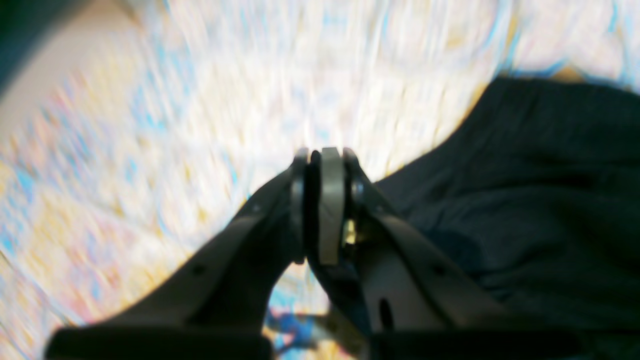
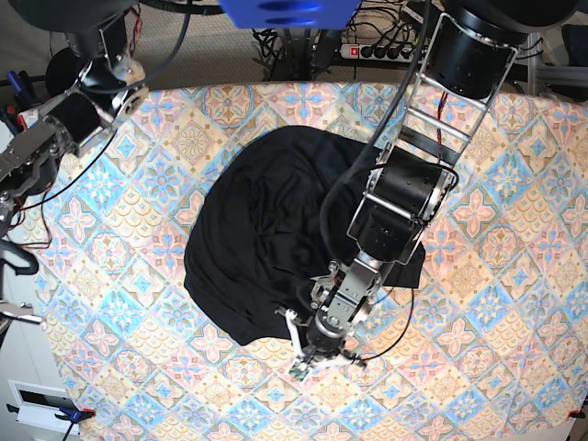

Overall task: Layout the t-shirt on the table in an organized manner, then fold the t-shirt properly
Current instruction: 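Swing the held shirt down and lay it flat on the table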

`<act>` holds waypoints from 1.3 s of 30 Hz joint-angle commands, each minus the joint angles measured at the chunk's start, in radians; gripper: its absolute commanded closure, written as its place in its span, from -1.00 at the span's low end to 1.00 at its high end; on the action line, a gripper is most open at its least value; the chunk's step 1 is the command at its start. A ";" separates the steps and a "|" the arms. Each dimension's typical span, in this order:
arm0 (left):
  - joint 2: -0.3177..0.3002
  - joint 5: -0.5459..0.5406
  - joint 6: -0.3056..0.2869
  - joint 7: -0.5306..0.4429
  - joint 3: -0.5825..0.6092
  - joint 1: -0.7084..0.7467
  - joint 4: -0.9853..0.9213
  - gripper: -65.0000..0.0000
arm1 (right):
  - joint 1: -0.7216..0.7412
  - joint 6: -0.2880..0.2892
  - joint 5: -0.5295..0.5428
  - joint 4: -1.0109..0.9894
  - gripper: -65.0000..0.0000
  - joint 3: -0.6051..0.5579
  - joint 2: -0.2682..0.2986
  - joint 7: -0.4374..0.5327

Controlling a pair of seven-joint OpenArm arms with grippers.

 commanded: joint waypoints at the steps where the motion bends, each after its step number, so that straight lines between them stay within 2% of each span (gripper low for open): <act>1: 0.010 0.013 0.013 -0.010 -0.005 -0.032 0.049 1.00 | -0.014 -0.002 0.011 0.017 1.00 0.004 0.015 0.020; 5: 0.010 0.039 0.016 0.025 -0.008 -0.021 0.201 1.00 | -0.095 -0.002 0.013 0.029 1.00 0.005 0.009 0.021; 10: 0.010 0.020 0.016 0.016 -0.008 -0.128 0.226 1.00 | -0.146 -0.002 0.011 0.029 1.00 0.087 -0.075 0.021; 13: 0.010 -0.064 0.036 -0.099 -0.006 -0.168 0.157 1.00 | -0.151 -0.002 0.007 0.029 1.00 0.117 -0.138 0.015; 16: 0.010 -0.128 0.088 -0.261 -0.005 -0.201 -0.001 1.00 | -0.151 -0.002 0.008 0.027 1.00 0.151 -0.143 0.014; 18: 0.010 -0.138 0.087 -0.327 -0.003 -0.196 -0.060 0.83 | -0.151 -0.002 0.011 0.027 1.00 0.169 -0.143 0.014; 19: 0.010 -0.133 0.087 -0.342 -0.001 -0.182 -0.072 0.66 | -0.151 -0.002 0.011 0.027 1.00 0.172 -0.144 0.014; 23: 0.010 -0.133 0.085 -0.270 -0.001 -0.104 -0.069 -0.14 | -0.152 -0.002 0.011 0.027 1.00 0.172 -0.146 0.012; 26: 0.010 -0.131 -0.002 -0.228 0.084 -0.042 -0.015 -0.69 | -0.151 -0.002 0.013 0.024 1.00 0.172 -0.146 0.012; 28: 0.010 -0.133 -0.027 -0.219 0.160 0.020 0.100 -0.99 | -0.151 -0.002 0.013 0.026 1.00 0.169 -0.146 0.012; 31: -0.019 -0.136 -0.025 -0.155 0.183 0.109 0.310 -1.00 | -0.151 0.001 0.013 0.026 1.00 0.143 -0.144 0.012; 34: -0.072 -0.141 -0.025 -0.073 0.181 0.185 0.496 -1.00 | -0.152 0.004 0.013 0.026 1.00 0.054 -0.141 0.001; 37: -0.106 -0.141 -0.025 -0.003 0.166 0.269 0.663 -1.00 | -0.152 0.035 0.013 0.027 0.88 -0.107 -0.121 -0.088; 39: -0.112 -0.141 -0.024 0.040 0.081 0.352 0.768 -1.00 | -0.151 0.082 0.013 0.024 0.79 -0.239 -0.103 -0.154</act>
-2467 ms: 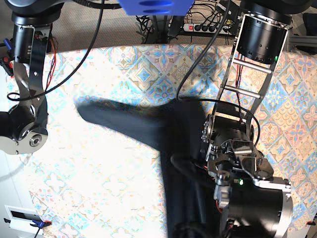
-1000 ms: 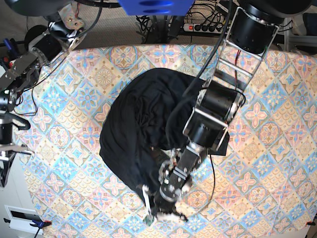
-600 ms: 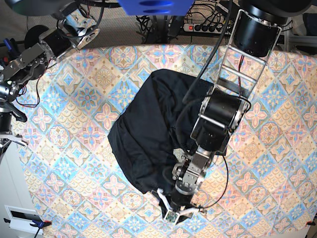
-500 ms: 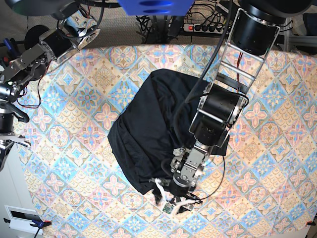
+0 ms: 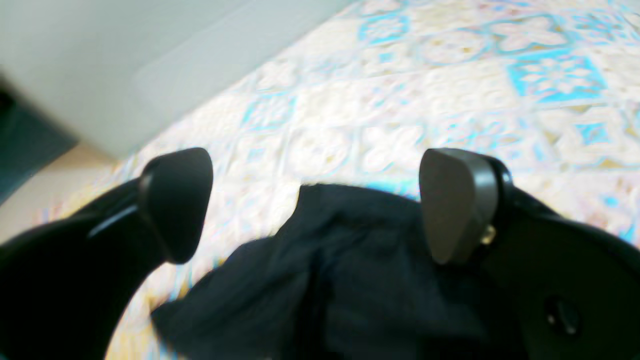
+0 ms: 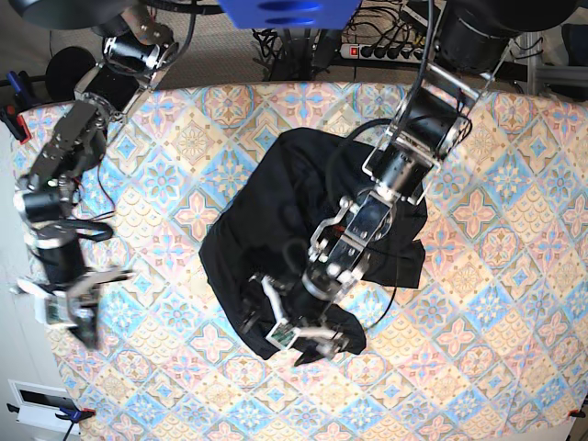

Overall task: Layout the t-shirt on the table in an organized manner, then fold the t-shirt properly
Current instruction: 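Swing the held shirt down and lay it flat on the table, then release the shirt and move the left gripper to its bunched fabric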

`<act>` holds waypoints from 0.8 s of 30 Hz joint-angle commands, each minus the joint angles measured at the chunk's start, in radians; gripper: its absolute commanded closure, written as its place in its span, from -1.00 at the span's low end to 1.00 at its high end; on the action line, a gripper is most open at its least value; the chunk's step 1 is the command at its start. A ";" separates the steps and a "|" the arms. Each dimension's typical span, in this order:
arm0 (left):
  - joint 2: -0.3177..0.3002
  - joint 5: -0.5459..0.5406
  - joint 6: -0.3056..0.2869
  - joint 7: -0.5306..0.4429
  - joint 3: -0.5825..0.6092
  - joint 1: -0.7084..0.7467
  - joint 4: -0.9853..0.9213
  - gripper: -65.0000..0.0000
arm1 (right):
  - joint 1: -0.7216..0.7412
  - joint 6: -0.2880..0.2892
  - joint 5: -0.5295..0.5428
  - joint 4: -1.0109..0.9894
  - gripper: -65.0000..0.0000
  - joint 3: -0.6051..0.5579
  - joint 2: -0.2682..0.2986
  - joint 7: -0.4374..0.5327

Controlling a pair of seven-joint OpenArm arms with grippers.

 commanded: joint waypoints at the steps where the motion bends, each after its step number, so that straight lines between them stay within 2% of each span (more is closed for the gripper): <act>1: 0.015 -0.005 0.001 -0.004 -0.073 0.014 0.077 -1.00 | 0.023 0.005 0.012 0.011 0.75 -0.061 0.017 0.002; 5: 0.024 -0.007 0.001 0.072 -0.378 0.178 0.301 -1.00 | 0.032 0.007 0.010 0.002 0.68 -0.268 0.035 -0.056; 8: 0.055 -0.004 0.001 0.161 -0.538 0.308 0.479 -1.00 | 0.090 0.008 0.014 -0.050 0.67 -0.380 0.035 -0.068; 14: 0.003 -0.004 0.000 0.324 -0.558 0.528 0.729 -1.00 | 0.241 0.008 0.015 -0.346 0.66 -0.461 0.031 -0.064; 16: 0.001 -0.001 0.000 0.341 -0.558 0.589 0.781 -1.00 | 0.296 0.008 0.038 -0.477 0.66 -0.465 0.014 -0.058; 20: 0.003 0.002 0.000 0.341 -0.558 0.672 0.843 -1.00 | 0.428 0.008 0.150 -0.758 0.67 -0.458 -0.005 -0.047; 24: -0.034 0.002 0.000 0.335 -0.561 0.706 0.856 -1.00 | 0.475 0.007 0.198 -0.952 0.67 -0.465 -0.005 0.044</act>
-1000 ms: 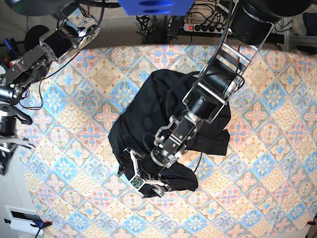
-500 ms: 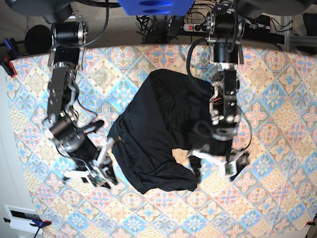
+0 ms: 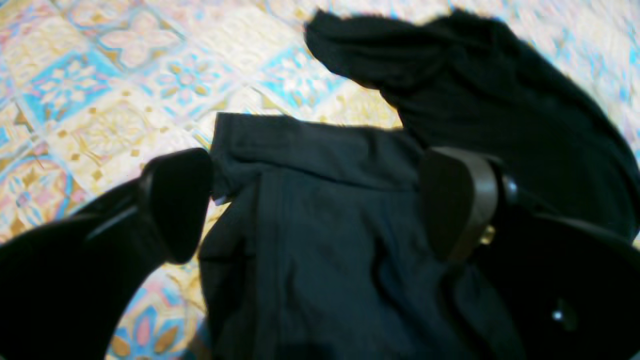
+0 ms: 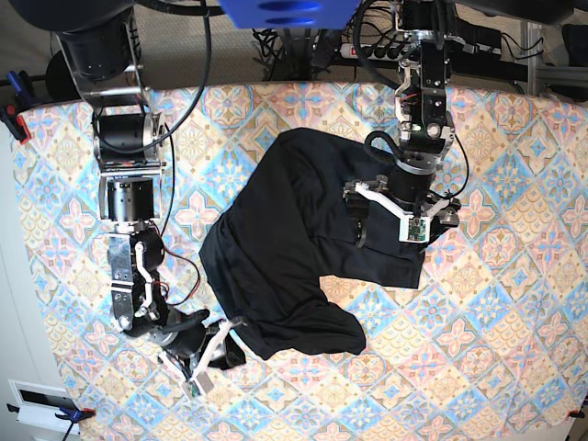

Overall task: Layout the t-shirt on the table in an organized manner, then fold the t-shirt properly
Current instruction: 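Release the shirt and move the left gripper to its bunched fabric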

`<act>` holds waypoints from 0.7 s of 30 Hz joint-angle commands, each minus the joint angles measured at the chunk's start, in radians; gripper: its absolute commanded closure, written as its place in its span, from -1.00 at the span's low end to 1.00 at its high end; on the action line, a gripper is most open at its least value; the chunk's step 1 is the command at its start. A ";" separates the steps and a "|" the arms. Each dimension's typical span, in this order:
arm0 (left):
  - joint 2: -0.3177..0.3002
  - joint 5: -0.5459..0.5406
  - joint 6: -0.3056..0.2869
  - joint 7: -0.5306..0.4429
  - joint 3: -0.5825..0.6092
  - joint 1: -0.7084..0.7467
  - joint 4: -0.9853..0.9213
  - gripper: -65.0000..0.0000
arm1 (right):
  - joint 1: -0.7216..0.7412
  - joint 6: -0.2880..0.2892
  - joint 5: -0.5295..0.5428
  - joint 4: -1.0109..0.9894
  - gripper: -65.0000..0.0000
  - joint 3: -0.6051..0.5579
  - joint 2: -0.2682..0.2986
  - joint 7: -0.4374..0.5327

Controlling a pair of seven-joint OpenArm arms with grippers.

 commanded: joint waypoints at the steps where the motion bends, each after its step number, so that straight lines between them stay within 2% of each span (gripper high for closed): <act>1: -0.016 -0.003 0.004 -0.036 0.002 -0.005 0.025 -1.00 | 0.035 0.000 0.002 -0.023 0.67 0.003 0.010 0.032; 5: -0.025 -0.004 0.004 -0.038 -0.006 0.003 0.034 -1.00 | 0.042 0.000 0.000 -0.092 0.67 0.001 0.010 0.090; 11: -0.025 -0.003 0.001 -0.039 0.025 0.003 0.036 -1.00 | 0.039 0.000 0.000 -0.088 0.67 0.003 0.010 0.112; 15: -0.076 -0.011 -0.004 -0.044 0.105 -0.012 0.036 -1.00 | 0.037 0.000 0.000 -0.088 0.67 0.001 0.010 0.147; 18: -0.119 -0.011 -0.004 -0.122 0.165 -0.017 0.032 -1.00 | 0.035 0.000 0.000 -0.088 0.67 0.001 0.010 0.147; 21: -0.128 -0.004 -0.004 -0.168 0.183 -0.005 0.031 -1.00 | 0.034 0.000 0.000 -0.088 0.67 0.001 0.009 0.145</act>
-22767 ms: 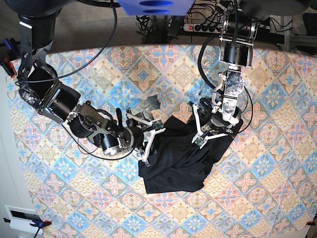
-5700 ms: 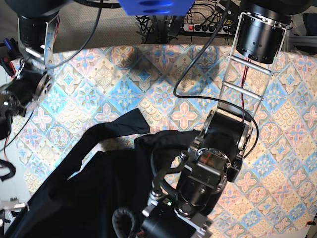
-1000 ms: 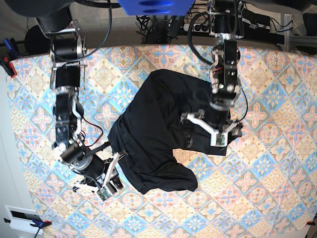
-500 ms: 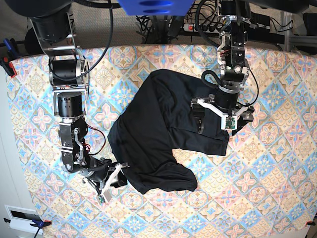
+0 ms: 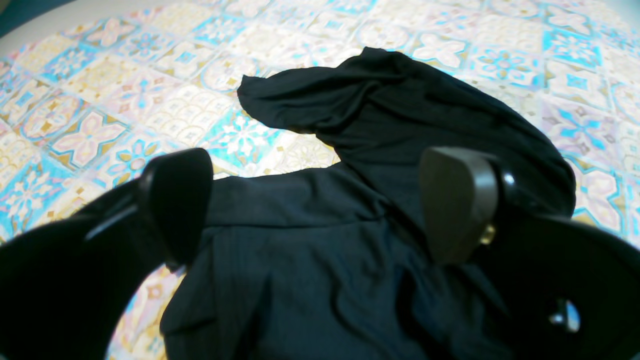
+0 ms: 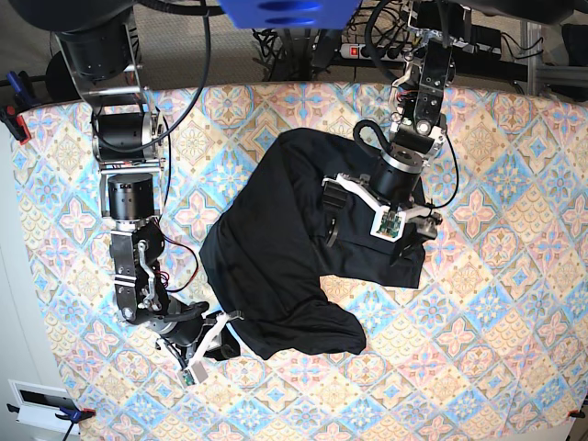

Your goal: Layout the t-shirt on the table in an organized manner, then fold the t-shirt properly

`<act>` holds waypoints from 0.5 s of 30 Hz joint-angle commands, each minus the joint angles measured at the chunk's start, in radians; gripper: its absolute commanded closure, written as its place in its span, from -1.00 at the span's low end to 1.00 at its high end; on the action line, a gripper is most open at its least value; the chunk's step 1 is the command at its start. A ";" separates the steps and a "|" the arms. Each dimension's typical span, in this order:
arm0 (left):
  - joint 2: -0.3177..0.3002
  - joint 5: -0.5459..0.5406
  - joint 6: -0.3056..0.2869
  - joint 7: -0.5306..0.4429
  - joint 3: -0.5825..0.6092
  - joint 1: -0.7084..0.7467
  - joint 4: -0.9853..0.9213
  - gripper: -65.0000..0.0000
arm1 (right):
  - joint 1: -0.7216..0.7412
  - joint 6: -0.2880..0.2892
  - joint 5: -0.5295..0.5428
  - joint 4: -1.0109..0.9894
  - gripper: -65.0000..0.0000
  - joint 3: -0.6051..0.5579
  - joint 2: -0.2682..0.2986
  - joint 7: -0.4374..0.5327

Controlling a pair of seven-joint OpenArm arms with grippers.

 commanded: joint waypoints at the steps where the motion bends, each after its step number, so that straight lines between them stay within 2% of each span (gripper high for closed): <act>1: -0.003 0.001 0.003 -0.024 0.009 -0.005 0.019 -1.00 | 0.036 0.004 0.019 0.020 0.67 0.002 0.004 0.025; 5: -0.027 0.004 0.003 -0.023 0.067 -0.010 0.011 -1.00 | -0.019 0.004 0.020 0.093 0.67 0.004 -0.012 0.025; 8: -0.026 0.004 0.003 -0.021 0.112 -0.031 -0.029 -1.00 | -0.070 0.003 0.020 0.175 0.67 0.002 -0.052 0.025; 10: -0.024 0.006 0.003 0.009 0.156 -0.063 -0.056 -1.00 | -0.094 0.001 0.016 0.212 0.67 0.002 -0.075 0.025; 15: -0.021 0.004 0.010 0.157 0.320 -0.192 -0.102 -1.00 | -0.128 0.001 0.016 0.230 0.67 0.002 -0.130 0.027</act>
